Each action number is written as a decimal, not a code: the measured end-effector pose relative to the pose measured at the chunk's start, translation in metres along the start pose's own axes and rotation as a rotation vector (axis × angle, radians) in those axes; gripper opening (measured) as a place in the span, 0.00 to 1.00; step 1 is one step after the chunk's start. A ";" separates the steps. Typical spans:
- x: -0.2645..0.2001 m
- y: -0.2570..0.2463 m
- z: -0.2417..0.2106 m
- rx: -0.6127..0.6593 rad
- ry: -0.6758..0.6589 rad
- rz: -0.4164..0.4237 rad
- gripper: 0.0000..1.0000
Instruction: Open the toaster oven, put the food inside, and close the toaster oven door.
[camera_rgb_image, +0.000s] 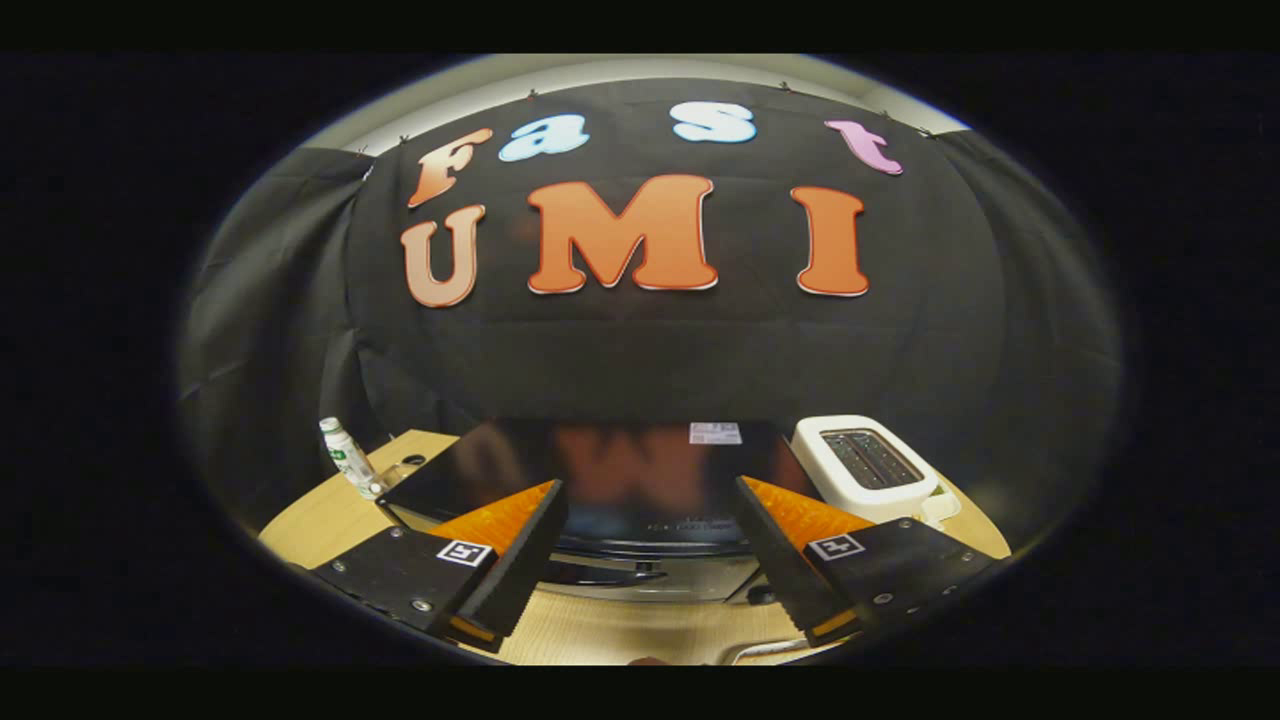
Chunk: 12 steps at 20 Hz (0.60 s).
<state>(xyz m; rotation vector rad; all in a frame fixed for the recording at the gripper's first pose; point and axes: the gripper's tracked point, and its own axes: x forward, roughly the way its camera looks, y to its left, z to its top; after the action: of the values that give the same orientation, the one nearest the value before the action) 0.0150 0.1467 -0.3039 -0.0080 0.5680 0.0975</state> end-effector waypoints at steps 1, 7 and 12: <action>0.002 0.005 -0.009 -0.006 0.020 0.004 0.99; -0.006 0.031 -0.024 -0.025 -0.023 0.055 0.99; -0.034 0.044 -0.037 0.046 -0.088 0.112 0.71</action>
<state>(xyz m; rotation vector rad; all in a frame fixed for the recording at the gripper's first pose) -0.0376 0.1859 -0.3161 0.0727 0.4828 0.1928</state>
